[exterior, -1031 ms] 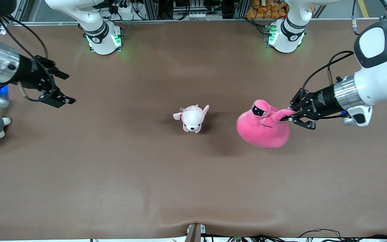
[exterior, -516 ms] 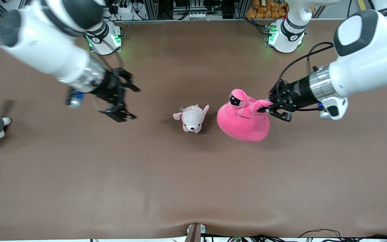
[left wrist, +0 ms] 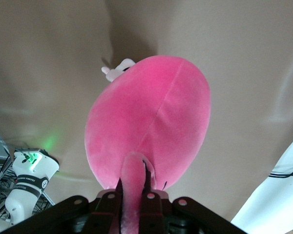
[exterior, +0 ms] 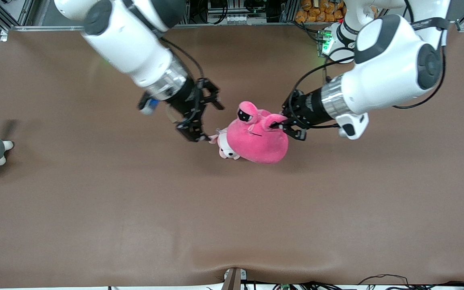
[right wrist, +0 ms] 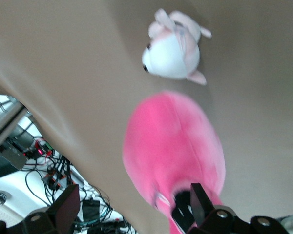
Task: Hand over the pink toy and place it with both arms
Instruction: 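Carry the pink toy toward the right gripper and grasp its tail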
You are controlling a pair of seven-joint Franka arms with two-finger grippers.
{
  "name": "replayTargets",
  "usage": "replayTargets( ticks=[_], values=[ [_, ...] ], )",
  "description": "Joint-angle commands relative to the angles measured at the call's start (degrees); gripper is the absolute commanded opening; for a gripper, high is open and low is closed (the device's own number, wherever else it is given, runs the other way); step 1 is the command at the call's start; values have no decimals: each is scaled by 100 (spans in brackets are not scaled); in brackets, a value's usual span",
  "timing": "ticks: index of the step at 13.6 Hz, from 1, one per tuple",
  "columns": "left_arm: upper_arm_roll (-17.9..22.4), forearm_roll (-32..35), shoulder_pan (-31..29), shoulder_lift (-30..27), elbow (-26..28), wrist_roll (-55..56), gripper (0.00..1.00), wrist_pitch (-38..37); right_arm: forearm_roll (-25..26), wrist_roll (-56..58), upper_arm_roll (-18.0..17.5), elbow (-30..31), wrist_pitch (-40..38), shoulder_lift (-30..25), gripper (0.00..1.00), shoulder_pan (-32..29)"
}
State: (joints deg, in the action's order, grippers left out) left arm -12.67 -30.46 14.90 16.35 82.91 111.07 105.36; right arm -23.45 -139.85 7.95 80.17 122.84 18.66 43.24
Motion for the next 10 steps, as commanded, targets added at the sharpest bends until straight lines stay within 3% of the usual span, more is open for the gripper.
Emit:
replayTargets(
  ticks=[1, 3, 4, 5, 6, 7, 8, 10],
  values=[
    [18, -179, 109, 26, -178, 248, 0, -24, 7, -446, 84, -256, 250, 340, 100, 385],
    [18, -241, 197, 26, -178, 345, 0, 63, 34, -455, 93, -213, 179, 331, 100, 588],
    [18, -250, 250, 26, -178, 459, 0, 98, 60, -421, 93, -212, 179, 340, 86, 598],
    [10, -250, 294, 26, -178, 529, 0, 177, 43, -403, 93, -212, 196, 358, 58, 537],
    [18, -241, 364, 26, -178, 582, 0, 195, 16, -403, 93, -230, 205, 410, 53, 519],
    [18, -241, 408, 35, -178, 618, 0, 204, 16, -403, 93, -230, 205, 428, 61, 536],
    [18, -241, 417, 26, -178, 635, 0, 204, 7, -411, 93, -230, 188, 428, 97, 545],
    [10, -250, 443, 18, -178, 653, 0, 204, -37, -438, 93, -239, 127, 402, 100, 536]
  ],
)
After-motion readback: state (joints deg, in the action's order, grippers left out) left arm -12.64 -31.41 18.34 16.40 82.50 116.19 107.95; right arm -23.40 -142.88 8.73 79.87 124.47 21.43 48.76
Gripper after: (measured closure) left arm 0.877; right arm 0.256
